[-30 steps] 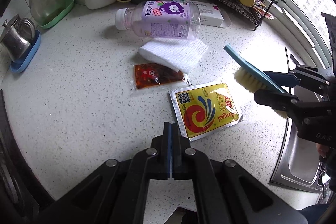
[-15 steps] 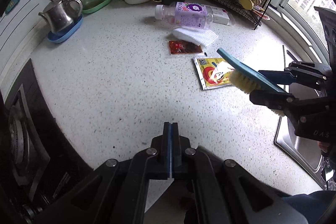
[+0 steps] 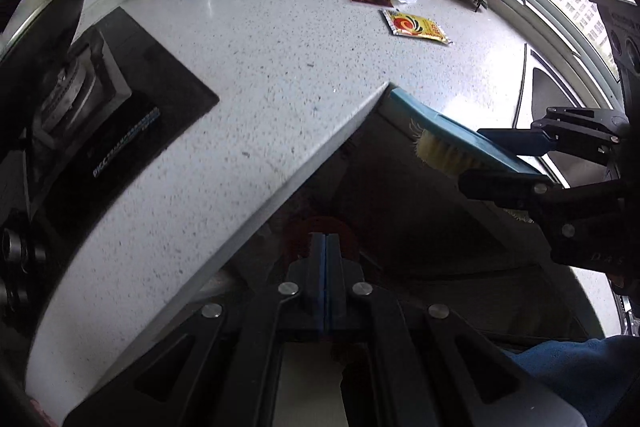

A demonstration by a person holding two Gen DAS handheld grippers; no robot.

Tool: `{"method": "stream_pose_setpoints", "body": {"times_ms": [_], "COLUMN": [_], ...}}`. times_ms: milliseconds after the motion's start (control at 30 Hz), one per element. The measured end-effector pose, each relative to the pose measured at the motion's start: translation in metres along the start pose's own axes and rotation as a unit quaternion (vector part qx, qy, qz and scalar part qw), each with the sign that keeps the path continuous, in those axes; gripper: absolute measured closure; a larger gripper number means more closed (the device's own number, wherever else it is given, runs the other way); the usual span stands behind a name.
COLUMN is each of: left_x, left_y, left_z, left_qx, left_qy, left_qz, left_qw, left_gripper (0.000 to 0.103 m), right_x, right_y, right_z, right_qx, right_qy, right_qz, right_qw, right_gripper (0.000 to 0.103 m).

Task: Collect trash
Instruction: 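Carry the brush down toward the red bin with the right tool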

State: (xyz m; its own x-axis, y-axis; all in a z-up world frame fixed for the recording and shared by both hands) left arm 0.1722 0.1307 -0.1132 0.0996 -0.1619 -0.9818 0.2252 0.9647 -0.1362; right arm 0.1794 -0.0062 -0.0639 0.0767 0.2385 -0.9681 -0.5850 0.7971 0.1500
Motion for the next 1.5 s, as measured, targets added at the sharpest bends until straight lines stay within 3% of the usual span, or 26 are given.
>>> {"method": "stream_pose_setpoints", "body": {"times_ms": [333,567,867,900,1000,1100,1200,1267,1500], "left_x": [0.069,0.131,0.224,0.235,0.267,0.298,0.320,0.331,0.346], "left_y": [0.019,0.031,0.034,0.035,0.035,0.034,0.033,0.034,0.043], "left_z": [-0.057,-0.069,-0.063,-0.061,-0.051,-0.046,-0.041,-0.040,-0.031], "left_qx": [-0.047,-0.080,-0.083,-0.083,-0.079,-0.064,-0.064,-0.068,-0.064], "left_qy": [0.031,0.051,0.054,0.055,0.066,0.071,0.075,0.077,0.079], "left_qz": [-0.022,-0.030,-0.034,-0.035,-0.034,-0.033,-0.014,0.002,0.009], "left_qw": [0.9982,0.9950,0.9945,0.9945,0.9941,0.9949,0.9950,0.9947,0.9948], "left_gripper": [0.103,0.103,0.100,0.096,0.067,0.055,0.025,0.022,0.011], "right_x": [0.077,0.138,0.234,0.246,0.277,0.311,0.331,0.337,0.355], "right_y": [0.042,0.044,0.016,0.011,-0.003,-0.011,-0.026,-0.036,-0.042], "right_z": [-0.043,-0.053,-0.054,-0.054,-0.049,-0.050,-0.052,-0.051,-0.058], "right_qx": [0.013,0.026,0.045,0.050,0.059,0.056,0.059,0.059,0.060], "right_qy": [0.054,0.071,0.072,0.074,0.079,0.089,0.095,0.093,0.096], "right_qz": [0.001,-0.007,-0.031,-0.032,-0.033,-0.044,-0.043,-0.052,-0.053], "right_qw": [0.998,0.997,0.996,0.996,0.995,0.993,0.993,0.993,0.992], "right_gripper": [0.069,0.069,0.069,0.069,0.069,0.069,0.069,0.069,0.069]}}
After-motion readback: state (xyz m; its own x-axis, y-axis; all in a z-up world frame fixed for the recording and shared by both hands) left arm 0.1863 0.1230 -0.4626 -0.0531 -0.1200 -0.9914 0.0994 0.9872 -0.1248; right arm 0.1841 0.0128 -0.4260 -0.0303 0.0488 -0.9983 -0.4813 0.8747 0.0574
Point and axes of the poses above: each gripper's, at about its wrist camera, not at the fingertips, and x roughly the way its jaws point, y to its left, z to its top, the point moved 1 cm from there along x, roughly the way its jaws point, and after that the axes turned 15 degrees about y, right-handed, at the moved point
